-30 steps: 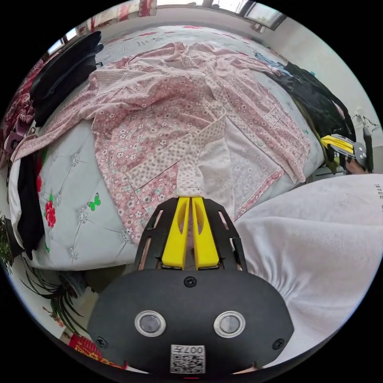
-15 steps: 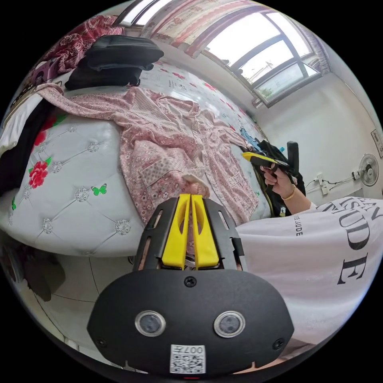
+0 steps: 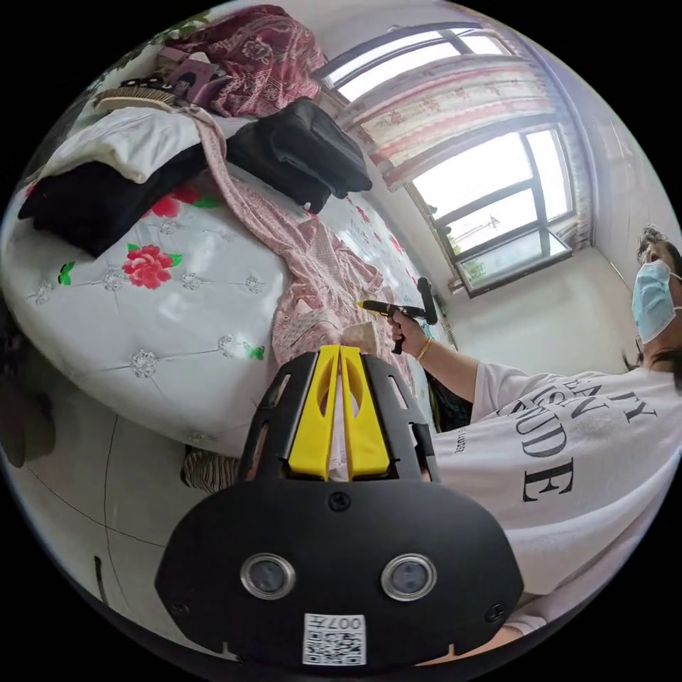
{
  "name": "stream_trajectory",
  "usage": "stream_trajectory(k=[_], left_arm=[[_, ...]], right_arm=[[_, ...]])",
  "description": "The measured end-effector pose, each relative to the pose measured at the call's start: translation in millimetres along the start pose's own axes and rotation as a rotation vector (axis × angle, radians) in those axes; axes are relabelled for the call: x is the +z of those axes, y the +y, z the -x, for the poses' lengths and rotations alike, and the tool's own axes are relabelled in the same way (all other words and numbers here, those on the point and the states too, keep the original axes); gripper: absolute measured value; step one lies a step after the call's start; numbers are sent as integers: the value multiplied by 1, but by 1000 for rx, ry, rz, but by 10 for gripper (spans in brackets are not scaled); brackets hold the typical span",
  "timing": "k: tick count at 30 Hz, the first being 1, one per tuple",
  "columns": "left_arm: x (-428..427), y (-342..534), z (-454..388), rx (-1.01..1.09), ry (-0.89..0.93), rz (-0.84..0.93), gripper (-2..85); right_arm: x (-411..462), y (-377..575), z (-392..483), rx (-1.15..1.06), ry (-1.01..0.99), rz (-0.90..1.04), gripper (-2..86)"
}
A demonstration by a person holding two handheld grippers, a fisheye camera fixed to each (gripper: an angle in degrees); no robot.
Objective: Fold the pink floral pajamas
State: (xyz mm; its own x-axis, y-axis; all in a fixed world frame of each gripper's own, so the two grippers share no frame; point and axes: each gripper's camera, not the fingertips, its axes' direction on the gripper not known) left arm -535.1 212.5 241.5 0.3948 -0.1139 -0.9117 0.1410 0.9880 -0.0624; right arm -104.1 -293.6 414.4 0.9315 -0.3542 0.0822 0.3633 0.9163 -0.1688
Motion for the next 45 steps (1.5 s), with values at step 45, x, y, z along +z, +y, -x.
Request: stream_trajectory(k=[45], left_arm=[[137,-128,19,23,-215,142,-10]], right_arm=[[80,-161,-3,-320,-116,93,55]])
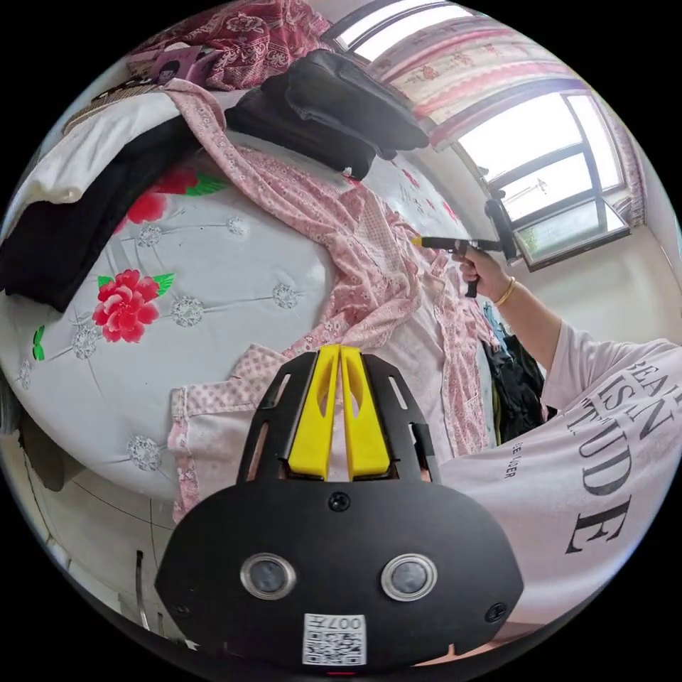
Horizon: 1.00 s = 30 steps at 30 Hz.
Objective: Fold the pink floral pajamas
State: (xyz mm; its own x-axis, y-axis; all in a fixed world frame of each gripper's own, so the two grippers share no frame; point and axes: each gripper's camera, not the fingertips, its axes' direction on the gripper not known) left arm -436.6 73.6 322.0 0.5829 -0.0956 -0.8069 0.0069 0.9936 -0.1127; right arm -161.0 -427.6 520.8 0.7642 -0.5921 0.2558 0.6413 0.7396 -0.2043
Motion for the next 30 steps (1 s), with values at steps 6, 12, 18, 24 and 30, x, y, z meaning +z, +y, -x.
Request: stream_trajectory(k=[6,12,18,24,30], left_arm=[[-29,-24,41,-143,72,-192,-10],[-20,-42,50,-157,-44,-175,-9],[-27,-61,88,-328,-175,-296,-5],[-32,-62,90,-450,-448,-382,61],[62,-83,-5,55,-262,-149,53]], right_arm=[[29,28,2,-56,-66,81,67],[17,8,61,-244,182,119,27],[-87,-63,86,-181,17,-247,33],[-97,-37,36,-125,-62,-230,63],[-72,62,-45,-46,141,-29,77]])
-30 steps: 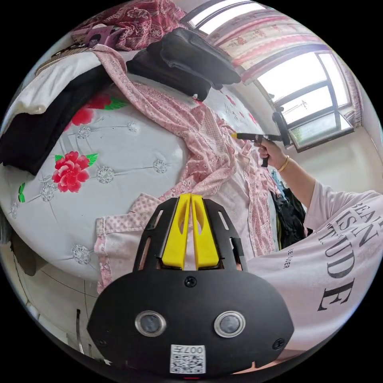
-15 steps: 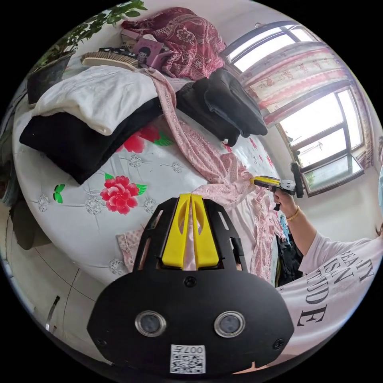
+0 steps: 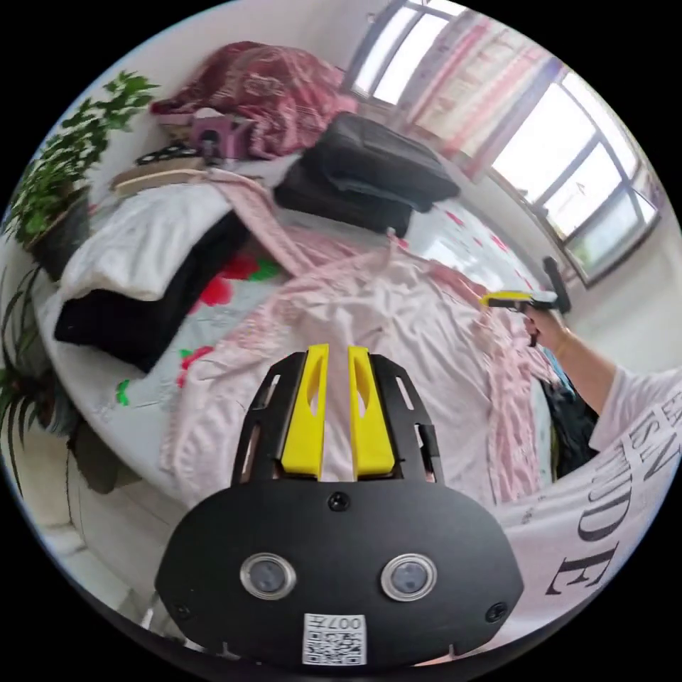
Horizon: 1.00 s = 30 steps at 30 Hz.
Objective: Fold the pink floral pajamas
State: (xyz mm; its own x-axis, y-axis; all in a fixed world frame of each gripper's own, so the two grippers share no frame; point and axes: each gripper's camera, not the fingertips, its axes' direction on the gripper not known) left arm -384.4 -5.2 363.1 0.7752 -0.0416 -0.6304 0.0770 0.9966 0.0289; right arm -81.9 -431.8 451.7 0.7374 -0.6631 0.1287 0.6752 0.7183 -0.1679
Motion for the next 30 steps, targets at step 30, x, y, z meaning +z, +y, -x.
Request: stream_trajectory(k=[30], left_arm=[[279,71,-206,500,570,562,98]], right_arm=[[-129,85,-27,214,18,-281,44]])
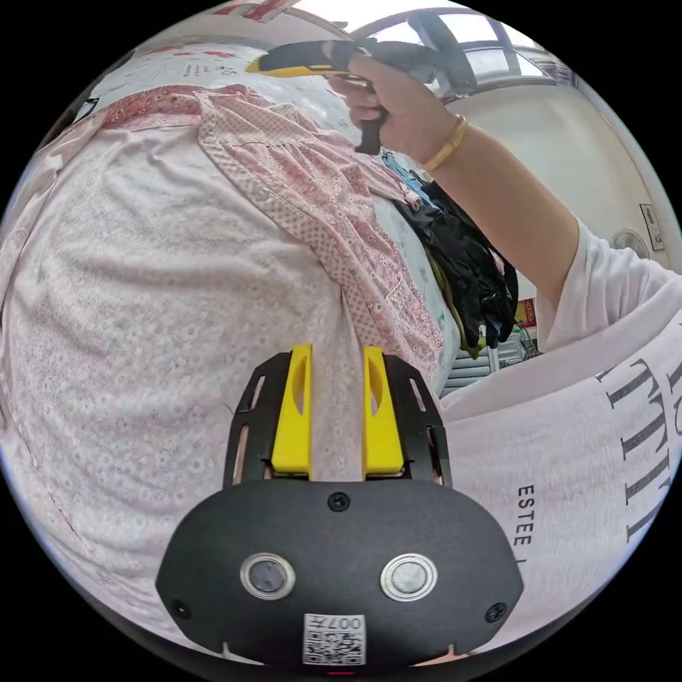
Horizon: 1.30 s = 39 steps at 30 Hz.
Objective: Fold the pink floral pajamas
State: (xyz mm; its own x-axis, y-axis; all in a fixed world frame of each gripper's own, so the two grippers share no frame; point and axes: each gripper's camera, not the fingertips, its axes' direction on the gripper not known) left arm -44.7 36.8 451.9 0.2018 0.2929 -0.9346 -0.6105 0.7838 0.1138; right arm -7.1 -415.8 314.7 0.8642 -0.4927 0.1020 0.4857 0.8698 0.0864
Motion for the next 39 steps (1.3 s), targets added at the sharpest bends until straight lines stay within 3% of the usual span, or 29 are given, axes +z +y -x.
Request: stream_trajectory(k=[4,9,14,17,19,22,27,31,35,39], left_arm=[[13,20,-20,75,-18,15,90],[40,32,-56,169,9,41,87],[95,43,-84,220,16,131,86],[125,51,-87,217,-16,179,83],[146,57,-84,212,-76,234,75],[163,74,-77,189,-195,239,24],[175,94,-78,176,-135,260,39],[186,102,-94,225,-169,242,52],[192,108,-99,229,-182,204,52],[191,115,-91,180,-174,176,52]], right_arm=[[-67,112,-27,45,53,68,56],[-117,311,-50,337,18,285,75],[-136,404,-27,445,18,301,80],[-130,414,-17,463,-43,270,71],[-129,411,-7,441,75,293,57],[-139,414,-1,368,78,340,27],[-198,460,-13,450,160,254,30],[-214,460,14,340,237,220,48],[-213,418,96,74,42,65,54],[-162,380,165,-53,-197,125,62]])
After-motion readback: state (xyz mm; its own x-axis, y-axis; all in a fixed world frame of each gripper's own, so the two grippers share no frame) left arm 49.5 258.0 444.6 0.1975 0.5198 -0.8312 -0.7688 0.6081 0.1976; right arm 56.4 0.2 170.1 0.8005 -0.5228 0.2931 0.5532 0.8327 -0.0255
